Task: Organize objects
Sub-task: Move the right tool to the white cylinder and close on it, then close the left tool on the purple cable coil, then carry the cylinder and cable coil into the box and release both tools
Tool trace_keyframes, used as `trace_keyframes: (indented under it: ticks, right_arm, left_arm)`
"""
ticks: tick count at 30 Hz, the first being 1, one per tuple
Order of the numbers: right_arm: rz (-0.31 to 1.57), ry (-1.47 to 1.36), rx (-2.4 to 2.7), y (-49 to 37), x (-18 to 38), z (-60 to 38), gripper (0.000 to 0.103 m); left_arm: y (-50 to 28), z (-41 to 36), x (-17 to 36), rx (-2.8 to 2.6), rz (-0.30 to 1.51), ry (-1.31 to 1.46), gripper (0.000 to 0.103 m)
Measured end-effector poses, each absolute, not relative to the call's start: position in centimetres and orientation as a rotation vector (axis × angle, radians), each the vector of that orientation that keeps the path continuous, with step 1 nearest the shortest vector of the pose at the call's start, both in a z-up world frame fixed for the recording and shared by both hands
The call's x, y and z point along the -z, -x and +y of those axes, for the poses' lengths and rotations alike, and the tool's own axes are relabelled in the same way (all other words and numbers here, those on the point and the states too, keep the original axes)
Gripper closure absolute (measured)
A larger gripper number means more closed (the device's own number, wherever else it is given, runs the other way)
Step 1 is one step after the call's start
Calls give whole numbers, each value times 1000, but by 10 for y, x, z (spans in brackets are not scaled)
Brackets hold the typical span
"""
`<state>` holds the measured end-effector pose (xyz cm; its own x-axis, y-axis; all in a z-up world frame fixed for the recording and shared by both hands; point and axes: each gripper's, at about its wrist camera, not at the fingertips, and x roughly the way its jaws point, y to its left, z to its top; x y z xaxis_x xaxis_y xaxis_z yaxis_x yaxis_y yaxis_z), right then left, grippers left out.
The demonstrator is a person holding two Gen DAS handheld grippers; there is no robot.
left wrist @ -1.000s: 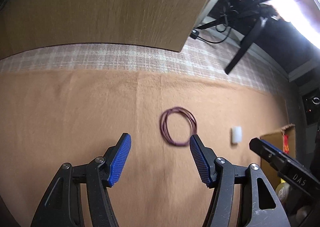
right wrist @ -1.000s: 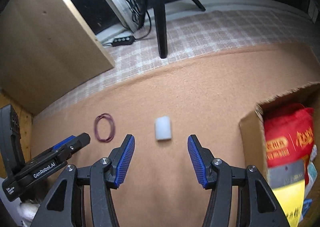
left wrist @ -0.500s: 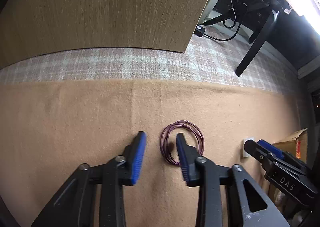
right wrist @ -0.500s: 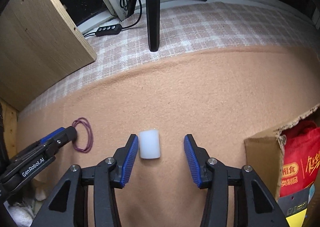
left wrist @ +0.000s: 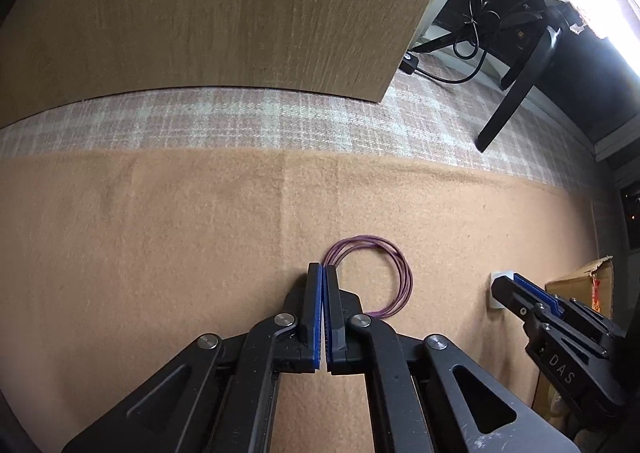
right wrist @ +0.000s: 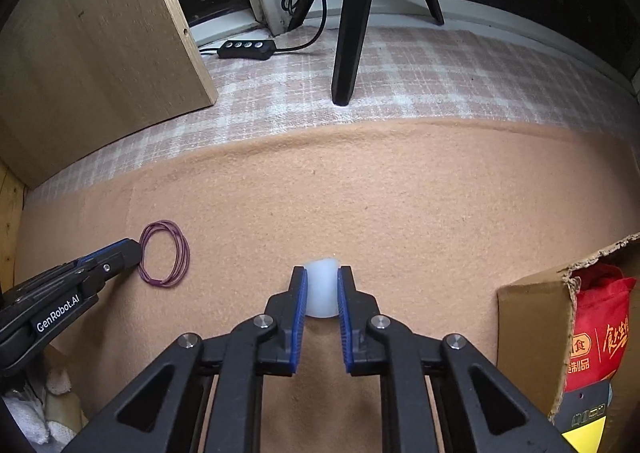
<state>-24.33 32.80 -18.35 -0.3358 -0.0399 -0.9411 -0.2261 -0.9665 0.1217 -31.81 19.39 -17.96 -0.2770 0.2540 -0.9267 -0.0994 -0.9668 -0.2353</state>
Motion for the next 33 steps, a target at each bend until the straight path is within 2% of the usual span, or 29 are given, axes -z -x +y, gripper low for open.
trace_keyframes:
  ticks: [10,12,14,15,19,21,22,29,33]
  right_arm:
    - [473,1713,-2465,233,178,340,92]
    - [488,1709,-2466,230,177,341,92]
    - [494,1708,-2467,228,176,341,92]
    - [496,1709,-2468,228,176,340,92]
    - [497,1709,-2468,227,176,341,92]
    - [502,1708,-2463,226,176,342,92]
    - [505,1708,-2462,226,176,343,92]
    - [527,1695,-2467,220,174,349,92]
    - [573,1684,-2482,216,169,352,92]
  left_arm:
    - [307,178,170,-2324,-254,1708,103]
    - [308,184,169,-2309,-249,1710,99]
    - [309,193,171,-2309,-219,1710,86]
    - [309,196,172,-2318,-199,1712,86]
    - [312,205,178,-2353,-141,1730,87]
    - [313,207,177,-2361,-109,1737,99]
    - [313,206,178,-2358,-110,1741,101]
    - [306,180,170,-2339,-263,1741,101]
    - [292,167,152,-2364,-264,1688,101]
